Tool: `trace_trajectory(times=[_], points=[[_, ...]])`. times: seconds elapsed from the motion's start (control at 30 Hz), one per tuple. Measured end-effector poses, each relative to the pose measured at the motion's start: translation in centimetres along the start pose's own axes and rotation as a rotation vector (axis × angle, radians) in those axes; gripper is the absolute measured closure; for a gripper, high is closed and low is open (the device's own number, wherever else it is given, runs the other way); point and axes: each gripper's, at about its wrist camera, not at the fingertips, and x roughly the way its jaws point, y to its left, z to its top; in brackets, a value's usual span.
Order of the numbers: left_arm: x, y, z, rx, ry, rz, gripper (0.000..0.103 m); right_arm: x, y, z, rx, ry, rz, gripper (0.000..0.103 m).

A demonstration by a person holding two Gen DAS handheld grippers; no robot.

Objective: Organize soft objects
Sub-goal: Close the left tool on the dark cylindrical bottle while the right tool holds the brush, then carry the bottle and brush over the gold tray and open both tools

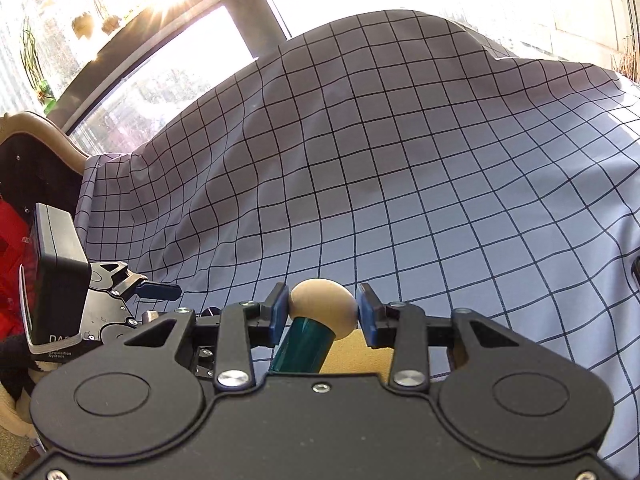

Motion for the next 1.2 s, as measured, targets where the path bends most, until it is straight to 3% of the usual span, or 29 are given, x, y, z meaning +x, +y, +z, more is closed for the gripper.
trace_trajectory(times=[0.17, 0.2, 0.23, 0.37, 0.5, 0.67, 0.9, 1.07, 1.2], points=[[2.3, 0.1, 0.2, -0.012, 0.056, -0.039, 0.016, 0.0, -0.2, 0.2, 0.015, 0.009, 0.01, 0.063], [2.2, 0.4, 0.3, -0.034, 0.051, -0.061, 0.027, -0.1, -0.2, 0.2, 0.015, 0.008, 0.01, 0.063], [2.1, 0.7, 0.3, -0.059, 0.05, -0.078, 0.031, -0.2, -0.2, 0.2, 0.014, 0.006, 0.01, 0.063], [0.9, 1.4, 0.4, -0.137, 0.02, -0.032, 0.031, -0.3, -0.1, 0.1, 0.009, 0.0, 0.008, 0.063], [-2.6, 1.7, 0.2, -0.245, -0.035, -0.04, 0.031, -0.6, 0.0, 0.1, 0.004, -0.017, 0.006, 0.063], [-9.8, 0.1, -1.0, -0.359, -0.11, -0.04, 0.031, -0.9, 0.0, -0.1, 0.0, -0.045, -0.012, 0.063], [-17.3, -4.8, -6.0, -0.469, -0.125, -0.095, 0.031, -2.3, 0.1, -0.9, 0.007, -0.078, -0.041, 0.063], [-20.2, -8.9, -10.8, -0.524, -0.125, -0.056, 0.032, -6.7, 0.6, -3.5, 0.006, -0.119, -0.057, 0.063], [-21.2, -11.4, -14.1, -0.577, -0.098, -0.09, 0.032, -10.4, 0.4, -5.5, 0.001, -0.117, -0.063, 0.063]])
